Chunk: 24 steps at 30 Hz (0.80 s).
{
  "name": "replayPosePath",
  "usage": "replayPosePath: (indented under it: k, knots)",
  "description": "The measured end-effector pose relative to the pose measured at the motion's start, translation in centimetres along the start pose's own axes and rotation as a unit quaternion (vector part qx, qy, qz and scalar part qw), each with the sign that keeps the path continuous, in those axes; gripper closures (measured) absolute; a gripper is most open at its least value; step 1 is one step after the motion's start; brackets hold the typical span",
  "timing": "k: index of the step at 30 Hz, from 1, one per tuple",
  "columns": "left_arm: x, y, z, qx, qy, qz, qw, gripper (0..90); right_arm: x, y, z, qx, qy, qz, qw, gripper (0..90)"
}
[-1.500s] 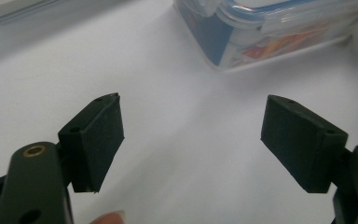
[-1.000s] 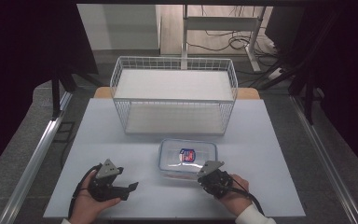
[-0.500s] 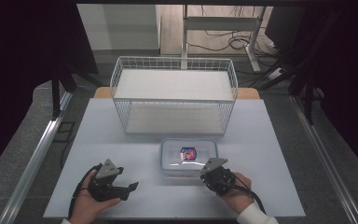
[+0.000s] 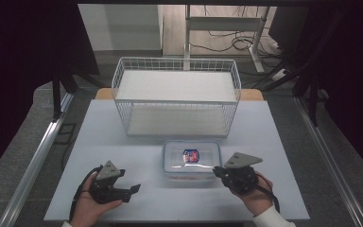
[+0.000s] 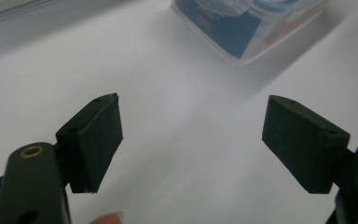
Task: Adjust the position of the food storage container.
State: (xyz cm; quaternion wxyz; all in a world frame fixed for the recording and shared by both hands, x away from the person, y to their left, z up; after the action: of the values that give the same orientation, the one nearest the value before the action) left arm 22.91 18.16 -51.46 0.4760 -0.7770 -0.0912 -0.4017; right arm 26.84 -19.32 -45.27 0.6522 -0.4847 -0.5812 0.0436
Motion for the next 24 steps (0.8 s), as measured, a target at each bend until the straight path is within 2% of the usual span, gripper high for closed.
replayPosePath:
  k: [2, 3, 4, 5, 6, 7, 10, 12, 13, 15, 20, 24]
  knots:
    - [0.1, -0.1, 0.0, -0.004, -0.009, -0.004, 0.9999, 19.5, -0.3, -0.7, -0.9, -0.006, 0.029, -0.028, 0.9992, 66.4]
    - [0.1, -0.1, 0.0, -0.005, -0.011, -0.006, 0.9999, 19.4, -0.5, -1.0, -1.5, -0.011, 0.052, -0.046, 0.9975, 53.2]
    - [0.1, -0.1, 0.0, -0.005, -0.011, -0.006, 0.9999, 19.3, -0.5, -1.0, -1.5, -0.011, 0.052, -0.046, 0.9975, 53.2]
    - [0.2, -0.2, 0.0, -0.005, -0.016, -0.007, 0.9998, 19.2, -1.0, -1.4, -2.4, -0.03, 0.089, -0.067, 0.9933, 33.3]
    - [0.2, -0.2, 0.1, -0.006, -0.018, -0.008, 0.9998, 19.2, -1.0, -1.4, -2.4, -0.03, 0.089, -0.067, 0.9933, 33.3]
    - [0.2, -0.2, 0.1, -0.006, -0.02, -0.008, 0.9998, 19.2, -1.5, -1.6, -2.9, -0.023, 0.109, -0.071, 0.9912, 22.9]
    - [0.2, -0.2, 0.2, -0.006, -0.025, -0.008, 0.9996, 19.1, -1.9, -1.7, -3.2, -0.025, 0.11, -0.065, 0.9915, 22.0]
    - [0.2, -0.3, 0.3, -0.006, -0.024, -0.01, 0.9996, 19.0, -2.2, -1.7, -3.5, -0.017, 0.113, -0.059, 0.9917, 21.1]
    - [0.3, -0.3, 0.3, -0.005, -0.028, -0.011, 0.9995, 19.0, -2.6, -1.6, -3.8, 0.002, 0.127, -0.045, 0.9909, 19.3]
    - [0.4, -0.4, 0.4, -0.005, -0.027, -0.012, 0.9995, 18.9, -2.7, -1.6, -3.9, 0.006, 0.131, -0.042, 0.9905, 18.8]
    - [1.3, -0.4, 0.3, -0.006, -0.037, -0.025, 0.999, 18.9, -3.0, -1.6, -4.3, 0.013, 0.136, -0.049, 0.9894, 17.5]
    - [1.9, -0.5, 0.0, -0.012, -0.037, -0.027, 0.9989, 19.0, -3.0, -1.5, -4.6, 0.015, 0.149, -0.055, 0.9871, 16.9]
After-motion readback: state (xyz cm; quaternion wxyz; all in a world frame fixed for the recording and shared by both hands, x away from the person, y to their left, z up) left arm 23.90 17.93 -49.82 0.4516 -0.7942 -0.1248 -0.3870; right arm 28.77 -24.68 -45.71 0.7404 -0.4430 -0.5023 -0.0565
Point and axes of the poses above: each handheld gripper's, and its own axes: y roughly forward along the jaws, x roughly out of its top, z roughly to its left, the point moved 2 cm from there along y, roughly forward along the jaws, and after that the axes turned 6 degrees about -y, right-handed, at the moved point
